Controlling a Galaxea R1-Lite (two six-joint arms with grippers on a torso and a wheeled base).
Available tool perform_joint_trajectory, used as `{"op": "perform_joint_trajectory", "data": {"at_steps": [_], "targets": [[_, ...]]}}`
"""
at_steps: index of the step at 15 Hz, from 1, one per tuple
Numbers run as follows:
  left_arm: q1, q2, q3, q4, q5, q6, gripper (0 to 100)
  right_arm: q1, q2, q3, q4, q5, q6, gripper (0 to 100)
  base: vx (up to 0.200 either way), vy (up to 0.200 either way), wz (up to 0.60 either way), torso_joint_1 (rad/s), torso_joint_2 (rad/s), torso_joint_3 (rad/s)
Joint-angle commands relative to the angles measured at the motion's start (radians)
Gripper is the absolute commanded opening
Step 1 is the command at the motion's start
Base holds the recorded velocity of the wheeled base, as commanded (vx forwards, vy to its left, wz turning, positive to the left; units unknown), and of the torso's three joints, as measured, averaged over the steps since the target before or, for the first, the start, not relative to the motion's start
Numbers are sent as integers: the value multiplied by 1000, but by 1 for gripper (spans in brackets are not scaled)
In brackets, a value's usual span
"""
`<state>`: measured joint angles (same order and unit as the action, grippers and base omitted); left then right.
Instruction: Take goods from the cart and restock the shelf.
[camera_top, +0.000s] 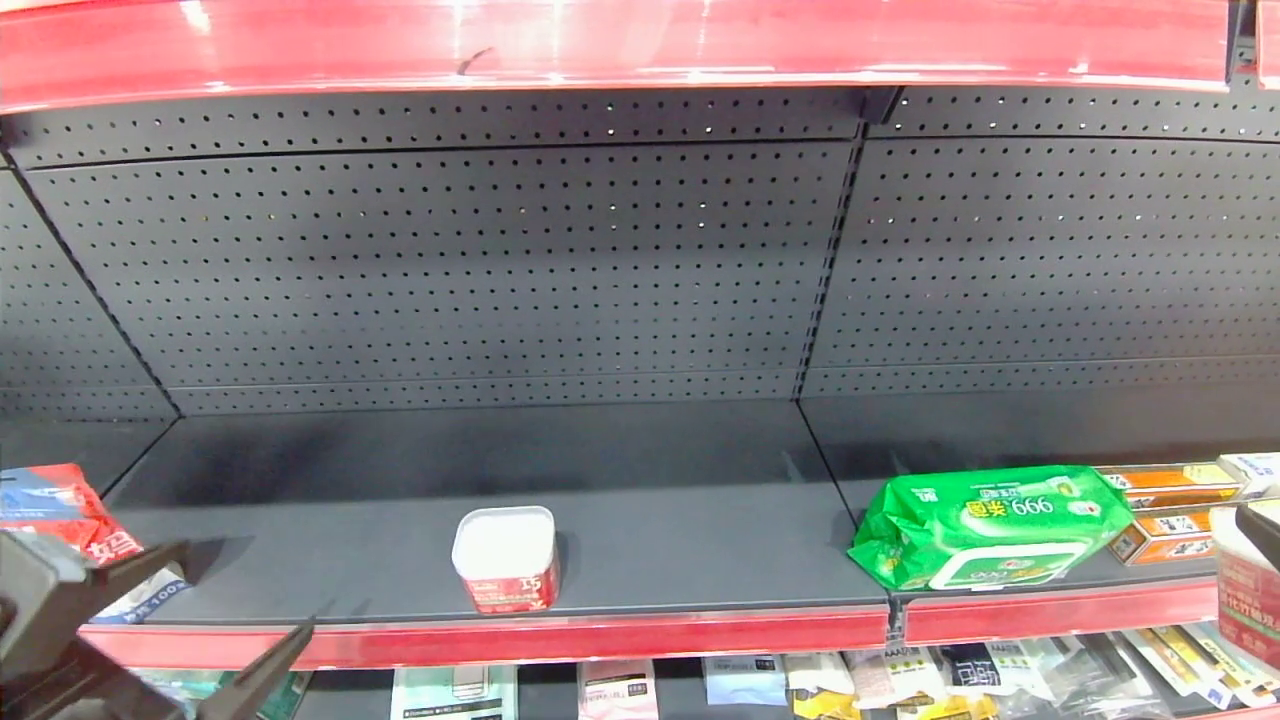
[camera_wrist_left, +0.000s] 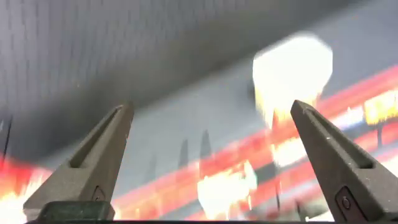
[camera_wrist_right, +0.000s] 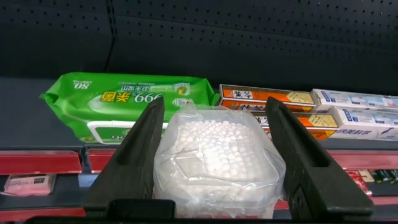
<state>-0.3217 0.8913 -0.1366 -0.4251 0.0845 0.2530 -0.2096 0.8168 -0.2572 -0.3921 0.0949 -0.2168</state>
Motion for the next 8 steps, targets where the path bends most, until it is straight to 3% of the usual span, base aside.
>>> {"op": "perform_joint_trajectory", "data": {"at_steps": [1,2,4,8], "targets": [[23,-408,-133,454,61,-15,100,-2,16,-5,4,-1,-7,0,0,0,0,0,0,0],[39,-454,-166,548,61,-40,100,-2,18,0,6,-1,-6,0,0,0,0,0,0,0],[39,-472,-173,574,51,-75,100,-2,25,-2,6,2,-6,0,0,0,0,0,0,0],[41,-485,-175,572,47,-75,100,2,28,-13,6,3,-7,0,0,0,0,0,0,0]]}}
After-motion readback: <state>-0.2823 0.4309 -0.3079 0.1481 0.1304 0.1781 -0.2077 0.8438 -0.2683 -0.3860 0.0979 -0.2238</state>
